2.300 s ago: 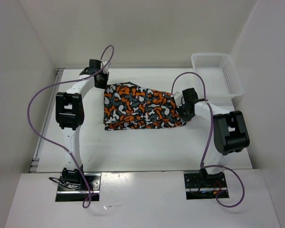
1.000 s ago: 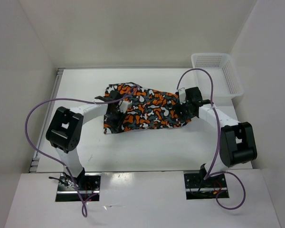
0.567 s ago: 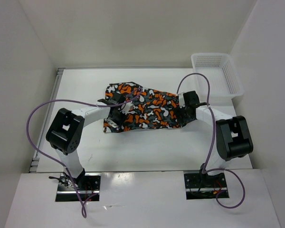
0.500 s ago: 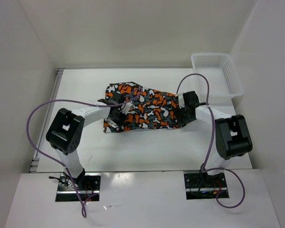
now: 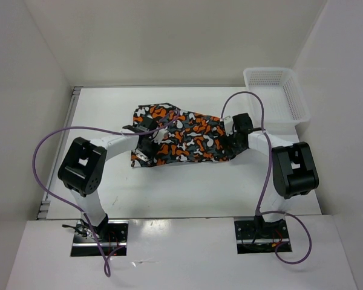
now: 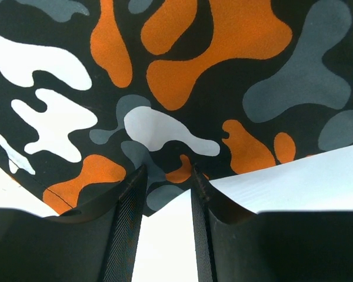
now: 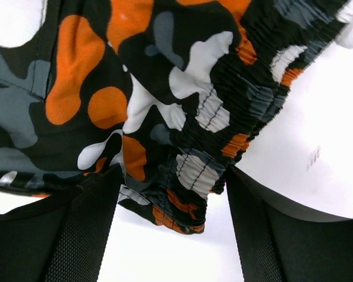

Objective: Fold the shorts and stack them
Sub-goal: Fold the shorts

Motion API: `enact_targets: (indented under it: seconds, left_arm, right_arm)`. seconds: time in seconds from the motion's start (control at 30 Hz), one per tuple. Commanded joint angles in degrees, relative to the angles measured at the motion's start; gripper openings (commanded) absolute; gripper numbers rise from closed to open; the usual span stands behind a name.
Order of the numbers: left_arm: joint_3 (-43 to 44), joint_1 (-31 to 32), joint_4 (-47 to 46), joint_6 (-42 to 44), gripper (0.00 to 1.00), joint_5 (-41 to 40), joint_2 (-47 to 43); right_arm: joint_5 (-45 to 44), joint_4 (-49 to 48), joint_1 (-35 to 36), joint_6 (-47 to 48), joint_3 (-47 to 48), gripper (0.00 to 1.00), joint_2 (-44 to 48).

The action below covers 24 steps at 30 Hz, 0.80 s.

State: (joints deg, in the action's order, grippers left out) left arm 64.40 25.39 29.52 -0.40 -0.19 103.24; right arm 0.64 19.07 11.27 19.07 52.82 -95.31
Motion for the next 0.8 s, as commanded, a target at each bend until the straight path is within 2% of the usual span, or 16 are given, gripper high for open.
enact_targets:
  seconds: [0.0, 0.07, 0.1, 0.2, 0.27, 0.43, 0.57, 0.7, 0.77]
  left_arm:
    - [-2.0, -2.0, -0.5, 0.4, 0.44, -3.9, 1.7]
    - [-1.4, -2.0, -0.5, 0.4, 0.44, -3.9, 1.0]
    - [-1.4, -2.0, 0.1, 0.4, 0.44, -3.9, 0.1]
    - [-0.8, -2.0, 0.6, 0.4, 0.45, -3.9, -1.8]
    - [-0.8, -2.0, 0.6, 0.4, 0.45, -4.5, -3.2]
    - [-4.4, -2.0, 0.1, 0.4, 0.45, -5.5, -5.3]
    - [-4.1, -2.0, 0.1, 0.4, 0.45, -4.9, -7.0]
    - [3.3, -2.0, 0.1, 0.4, 0.46, -2.6, -7.5]
    - [13.3, -0.5, 0.1, 0.4, 0.47, 0.1, -4.5]
  right_arm:
    - [3.0, 1.6, -1.6, 5.7, -0.3, 0.76, -6.3]
    - [4.2, 3.7, -1.6, 9.0, 1.0, 0.58, -7.3]
    - [4.8, 3.7, -1.6, 9.1, 1.0, 0.33, -7.3]
    - [5.4, 4.3, -1.6, 9.8, 2.4, 0.05, -6.7]
    - [5.4, 4.3, -0.8, 8.0, 3.7, 0.00, -5.3]
    - [4.9, 6.5, 0.9, 6.4, 8.7, 0.00, -0.9]
    - [4.3, 11.7, 0.9, 9.6, 12.3, 0.00, 2.7]
    - [1.6, 13.6, 1.5, 10.7, 13.0, 0.00, 5.8]
    - [0.3, 13.6, 3.2, 11.5, 11.5, 0.00, 7.1]
